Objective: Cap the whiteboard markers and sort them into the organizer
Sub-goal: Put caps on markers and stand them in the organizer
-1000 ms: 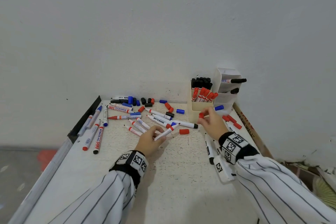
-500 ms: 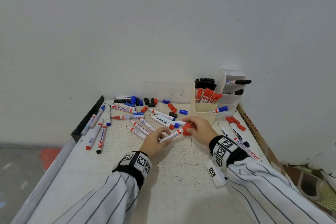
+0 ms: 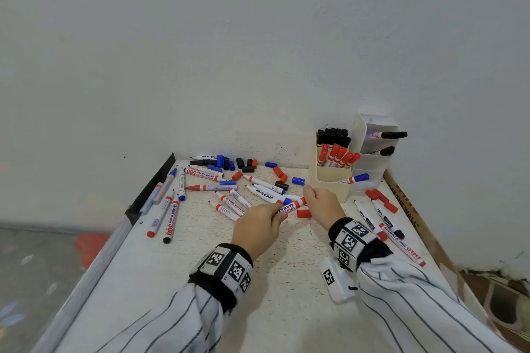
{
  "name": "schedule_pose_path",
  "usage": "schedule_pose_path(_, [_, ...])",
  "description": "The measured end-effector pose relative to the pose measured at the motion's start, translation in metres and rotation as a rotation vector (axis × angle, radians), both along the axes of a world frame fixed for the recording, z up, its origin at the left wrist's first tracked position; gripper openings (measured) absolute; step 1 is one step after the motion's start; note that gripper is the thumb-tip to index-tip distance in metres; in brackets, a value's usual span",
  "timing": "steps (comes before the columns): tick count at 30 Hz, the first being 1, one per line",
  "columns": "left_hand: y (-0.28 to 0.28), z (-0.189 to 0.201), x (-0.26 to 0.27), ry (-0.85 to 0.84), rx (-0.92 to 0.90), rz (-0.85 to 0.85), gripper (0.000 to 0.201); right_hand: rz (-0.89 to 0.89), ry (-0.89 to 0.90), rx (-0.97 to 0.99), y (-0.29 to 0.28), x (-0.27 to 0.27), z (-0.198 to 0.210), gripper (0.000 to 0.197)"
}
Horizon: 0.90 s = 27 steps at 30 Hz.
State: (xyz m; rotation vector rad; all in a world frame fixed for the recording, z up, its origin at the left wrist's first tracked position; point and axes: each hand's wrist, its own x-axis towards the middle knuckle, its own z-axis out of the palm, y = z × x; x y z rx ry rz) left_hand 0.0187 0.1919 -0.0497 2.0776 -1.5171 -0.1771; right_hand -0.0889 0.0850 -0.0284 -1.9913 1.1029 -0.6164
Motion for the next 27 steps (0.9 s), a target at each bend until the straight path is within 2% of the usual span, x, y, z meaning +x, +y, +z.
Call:
schedule_pose_path(3, [0.004, 0.010, 0.003, 0.241, 0.070, -0.042, 0.032, 0.034, -0.056, -0.038, 0.005, 0.008, 0.001, 0.044])
schedule_pose_path(8, [0.020, 0.025, 0.018, 0.905, 0.298, -0.102, 0.038, 0.162, -0.154, -0.053, 0.016, 0.017, 0.003, 0.045])
schedule_pose_path(10, [0.022, 0.022, 0.024, 0.999, 0.307, -0.119, 0.039, 0.211, -0.165, -0.075, 0.018, 0.018, 0.005, 0.046])
schedule_pose_path(13, [0.019, 0.014, 0.029, 0.954, 0.202, -0.100, 0.037, 0.303, -0.074, -0.141, 0.012, 0.021, 0.013, 0.040])
schedule_pose_path(16, [0.011, 0.008, 0.034, 0.815, 0.082, -0.044, 0.030, 0.370, 0.044, -0.197, -0.003, 0.024, 0.027, 0.028])
schedule_pose_path(19, [0.003, -0.002, 0.049, 0.611, 0.041, 0.131, 0.029, 0.263, 0.003, -0.247, -0.029, 0.021, 0.047, 0.018])
schedule_pose_path(22, [0.001, -0.021, 0.072, 0.417, 0.197, 0.327, 0.026, 0.041, -0.113, -0.321, -0.063, 0.011, 0.066, 0.019])
schedule_pose_path(25, [0.003, -0.032, 0.084, 0.305, 0.436, 0.298, 0.030, -0.117, -0.042, -0.426, -0.088, 0.000, 0.083, 0.022])
schedule_pose_path(27, [0.003, -0.035, 0.087, 0.271, 0.484, 0.260, 0.031, -0.184, 0.006, -0.482, -0.100, -0.006, 0.089, 0.023])
